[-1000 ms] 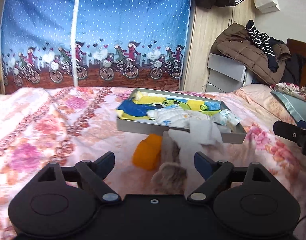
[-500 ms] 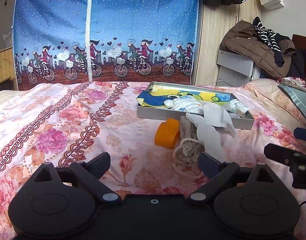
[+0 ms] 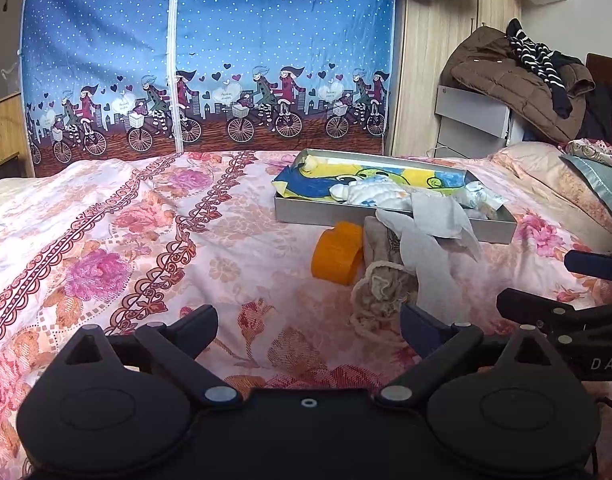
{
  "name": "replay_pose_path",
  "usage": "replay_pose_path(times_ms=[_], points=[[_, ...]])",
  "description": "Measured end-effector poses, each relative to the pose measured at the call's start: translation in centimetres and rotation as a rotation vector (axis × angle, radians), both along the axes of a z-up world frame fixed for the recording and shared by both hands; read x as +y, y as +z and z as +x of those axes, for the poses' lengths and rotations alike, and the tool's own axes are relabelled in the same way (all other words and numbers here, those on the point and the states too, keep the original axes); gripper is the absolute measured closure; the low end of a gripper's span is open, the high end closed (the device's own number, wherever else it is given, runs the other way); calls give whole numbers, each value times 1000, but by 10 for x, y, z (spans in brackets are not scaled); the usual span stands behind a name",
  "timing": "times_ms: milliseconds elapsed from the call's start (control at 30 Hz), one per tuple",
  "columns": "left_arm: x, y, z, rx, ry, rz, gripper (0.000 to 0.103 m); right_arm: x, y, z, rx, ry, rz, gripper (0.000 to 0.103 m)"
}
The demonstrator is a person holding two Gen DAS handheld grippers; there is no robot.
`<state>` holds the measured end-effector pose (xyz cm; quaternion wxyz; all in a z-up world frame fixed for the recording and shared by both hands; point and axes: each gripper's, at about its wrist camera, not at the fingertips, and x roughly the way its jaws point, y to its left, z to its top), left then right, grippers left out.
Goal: Organize soft objects
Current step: 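Grasp the beige drawstring pouch with the left gripper while the right gripper grasps the white cloth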
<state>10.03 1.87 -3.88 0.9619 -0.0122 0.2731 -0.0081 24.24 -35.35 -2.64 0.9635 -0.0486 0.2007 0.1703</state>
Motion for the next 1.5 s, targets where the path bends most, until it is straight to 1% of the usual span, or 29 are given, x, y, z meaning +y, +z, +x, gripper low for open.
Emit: replay_pose_path(times_ms=[233,433,633,800,900,967,1067,1133,1233,1300,1333,1400,1433,1467,1500], points=[[0,-7,9,17,-5,4,4,0,-3,10,21,5,2,0],[-2,-14,17,38,-16,5,2,2,-9,23,49,22,-21,0],[3,-20,30,58,-8,-17,1,14,-19,43,57,70,-64,0],[9,-25,43,52,0,-31,1,25,-28,59,67,108,-95,0],[12,-28,55,52,-21,-61,1,32,-32,66,74,142,-109,1],[15,-31,64,50,-45,-107,1,36,-33,70,75,166,-114,1],[19,-37,83,72,-99,-193,1,36,-31,76,69,200,-100,2],[21,-41,95,99,-125,-254,3,36,-31,82,72,210,-101,5],[26,-48,110,144,-152,-360,6,29,-27,87,84,209,-74,10],[30,-51,117,165,-162,-410,8,23,-26,91,100,200,-63,24],[31,-52,120,171,-163,-423,9,20,-26,94,118,197,-48,26],[33,-55,122,186,-169,-432,11,15,-27,99,153,189,-11,37],[33,-56,123,193,-173,-435,12,14,-29,102,165,186,-4,39],[33,-57,124,201,-178,-439,14,15,-31,103,175,187,-5,43],[32,-58,125,208,-183,-444,15,16,-34,105,184,192,-13,52]])
